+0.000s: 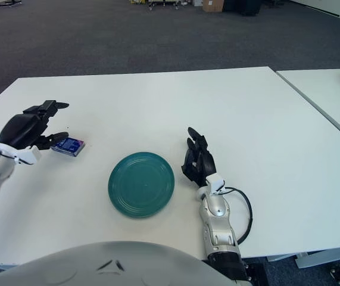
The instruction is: Put the gum into the plate.
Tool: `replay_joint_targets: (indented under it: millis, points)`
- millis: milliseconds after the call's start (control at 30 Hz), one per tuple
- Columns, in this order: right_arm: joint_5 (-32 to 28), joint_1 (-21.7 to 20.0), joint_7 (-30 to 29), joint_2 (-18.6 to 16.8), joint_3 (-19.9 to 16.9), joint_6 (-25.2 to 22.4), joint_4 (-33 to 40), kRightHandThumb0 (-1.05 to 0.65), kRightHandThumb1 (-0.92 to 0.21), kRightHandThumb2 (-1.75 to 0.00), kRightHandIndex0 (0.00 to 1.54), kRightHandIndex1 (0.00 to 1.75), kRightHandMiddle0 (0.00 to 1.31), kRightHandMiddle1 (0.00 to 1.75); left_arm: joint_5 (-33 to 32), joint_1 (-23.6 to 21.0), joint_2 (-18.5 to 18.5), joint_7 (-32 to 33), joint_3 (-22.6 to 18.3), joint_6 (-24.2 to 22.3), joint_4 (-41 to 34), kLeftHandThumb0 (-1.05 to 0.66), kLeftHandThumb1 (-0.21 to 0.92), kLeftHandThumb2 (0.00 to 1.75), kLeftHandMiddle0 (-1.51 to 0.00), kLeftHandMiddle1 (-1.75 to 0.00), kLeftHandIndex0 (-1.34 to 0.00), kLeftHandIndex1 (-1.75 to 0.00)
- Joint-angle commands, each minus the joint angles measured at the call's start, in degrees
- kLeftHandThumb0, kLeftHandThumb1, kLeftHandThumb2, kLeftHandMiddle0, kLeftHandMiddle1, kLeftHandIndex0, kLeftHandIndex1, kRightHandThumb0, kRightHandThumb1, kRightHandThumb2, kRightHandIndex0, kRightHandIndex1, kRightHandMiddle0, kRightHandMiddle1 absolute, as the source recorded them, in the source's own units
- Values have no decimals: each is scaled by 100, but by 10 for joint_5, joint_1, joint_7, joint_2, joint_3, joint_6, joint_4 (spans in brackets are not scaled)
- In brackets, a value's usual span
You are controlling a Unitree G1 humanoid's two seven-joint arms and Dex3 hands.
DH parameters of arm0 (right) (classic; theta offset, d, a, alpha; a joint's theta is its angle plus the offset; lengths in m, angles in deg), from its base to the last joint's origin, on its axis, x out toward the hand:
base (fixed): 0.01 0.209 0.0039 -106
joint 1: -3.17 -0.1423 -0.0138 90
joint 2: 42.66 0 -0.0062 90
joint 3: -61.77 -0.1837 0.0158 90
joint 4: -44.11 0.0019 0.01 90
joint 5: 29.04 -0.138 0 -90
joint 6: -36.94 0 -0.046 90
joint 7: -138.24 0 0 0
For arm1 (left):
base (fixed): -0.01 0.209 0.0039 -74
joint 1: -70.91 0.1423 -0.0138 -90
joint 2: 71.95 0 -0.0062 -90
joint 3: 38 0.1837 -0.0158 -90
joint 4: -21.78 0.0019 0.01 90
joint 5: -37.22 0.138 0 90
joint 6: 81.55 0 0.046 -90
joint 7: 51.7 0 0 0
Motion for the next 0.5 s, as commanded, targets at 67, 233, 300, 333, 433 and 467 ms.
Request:
replay_joint_targets:
  millis: [67,233,300,333,433,467]
  points:
    - [-12,34,1,9,-19,-64,-80,-77,-92,-91,30,4,0,50,32,-62,50,-9,38,50,108,-100,92,41,-30,-1,-1,-93]
    - [-18,31,-1,4,-27,-62,-89,-78,-92,-90,36,6,0,56,62,-106,64,-8,78,73,186,-103,92,43,-25,0,0,-86]
    - [-20,29,-2,3,-30,-60,-92,-78,-92,-89,39,6,0,58,72,-121,65,-7,91,77,208,-104,92,43,-22,0,0,-84]
    - [-22,28,-1,2,-31,-58,-95,-78,-92,-89,39,6,0,59,78,-129,65,-7,99,77,219,-104,92,43,-22,0,0,-84]
    - [-29,26,0,0,-36,-52,-105,-76,-92,-87,41,6,0,60,95,-149,63,-6,119,76,246,-105,92,41,-19,0,0,-81]
    - [-32,26,1,0,-37,-50,-109,-76,-92,-87,41,6,0,61,99,-154,63,-5,125,76,253,-105,92,40,-17,0,0,-80]
